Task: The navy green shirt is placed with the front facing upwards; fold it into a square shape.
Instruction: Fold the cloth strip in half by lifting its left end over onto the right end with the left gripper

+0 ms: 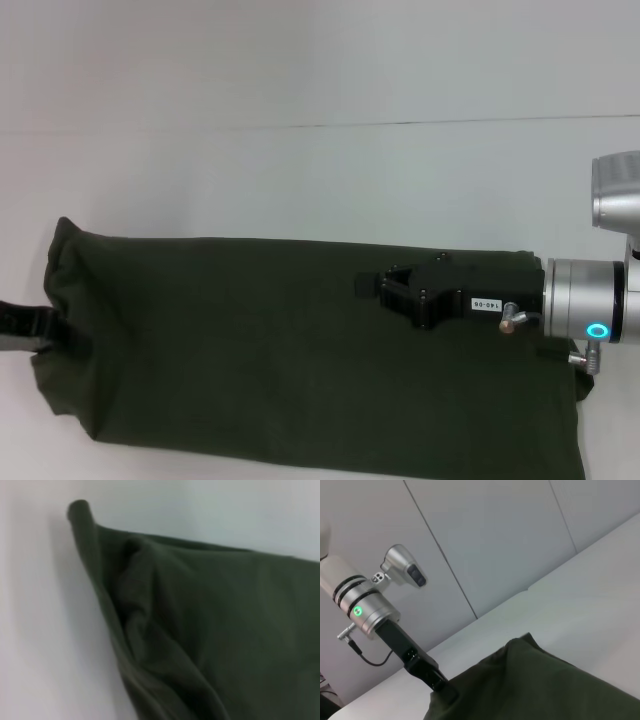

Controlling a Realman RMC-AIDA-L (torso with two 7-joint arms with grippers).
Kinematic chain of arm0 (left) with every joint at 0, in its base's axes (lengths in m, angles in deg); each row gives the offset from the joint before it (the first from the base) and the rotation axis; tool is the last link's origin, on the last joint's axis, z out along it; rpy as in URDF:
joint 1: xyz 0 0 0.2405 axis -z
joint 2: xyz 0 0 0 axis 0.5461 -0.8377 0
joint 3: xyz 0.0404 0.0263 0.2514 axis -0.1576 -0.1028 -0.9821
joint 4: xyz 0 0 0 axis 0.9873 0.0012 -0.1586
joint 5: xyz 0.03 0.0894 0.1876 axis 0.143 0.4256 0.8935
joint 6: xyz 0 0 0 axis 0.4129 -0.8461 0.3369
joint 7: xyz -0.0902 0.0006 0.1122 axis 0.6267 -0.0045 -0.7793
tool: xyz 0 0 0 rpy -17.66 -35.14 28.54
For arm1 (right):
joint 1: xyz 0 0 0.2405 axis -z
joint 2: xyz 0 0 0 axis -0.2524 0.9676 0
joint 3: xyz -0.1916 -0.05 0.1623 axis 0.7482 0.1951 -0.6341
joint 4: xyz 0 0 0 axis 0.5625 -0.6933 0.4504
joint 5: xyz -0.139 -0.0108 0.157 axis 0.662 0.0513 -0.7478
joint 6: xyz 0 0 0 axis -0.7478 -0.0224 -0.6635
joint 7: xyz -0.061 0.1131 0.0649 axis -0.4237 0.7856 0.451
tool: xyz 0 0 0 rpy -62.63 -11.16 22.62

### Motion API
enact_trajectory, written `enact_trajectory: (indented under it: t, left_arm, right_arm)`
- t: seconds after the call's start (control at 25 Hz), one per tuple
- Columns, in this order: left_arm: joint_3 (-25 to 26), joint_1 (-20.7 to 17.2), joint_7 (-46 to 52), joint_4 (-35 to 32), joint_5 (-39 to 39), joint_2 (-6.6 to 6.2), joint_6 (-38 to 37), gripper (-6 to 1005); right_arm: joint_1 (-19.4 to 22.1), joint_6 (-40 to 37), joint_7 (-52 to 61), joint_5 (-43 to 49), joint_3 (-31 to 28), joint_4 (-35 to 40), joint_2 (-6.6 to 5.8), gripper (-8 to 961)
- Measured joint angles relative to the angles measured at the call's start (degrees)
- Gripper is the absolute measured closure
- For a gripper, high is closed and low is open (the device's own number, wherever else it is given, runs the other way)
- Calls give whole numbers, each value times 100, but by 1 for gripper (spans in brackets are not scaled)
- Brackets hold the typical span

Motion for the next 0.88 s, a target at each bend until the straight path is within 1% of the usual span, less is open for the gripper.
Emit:
enact_trajectory:
  t: [0.24, 0.56, 0.88]
  left_arm:
    - [17, 0, -31, -21, -419, -8, -197, 971]
    - [22, -8, -20, -21, -1105, -3, -468, 970]
    - [19, 48, -28, -18, -1540, 22, -777, 969]
  right_arm:
    - [0, 36, -35, 4, 123, 0, 15, 935]
    - [-68, 346, -104, 5, 731, -50, 51, 930]
    - [-234, 672, -429, -24, 1284, -97, 98, 926]
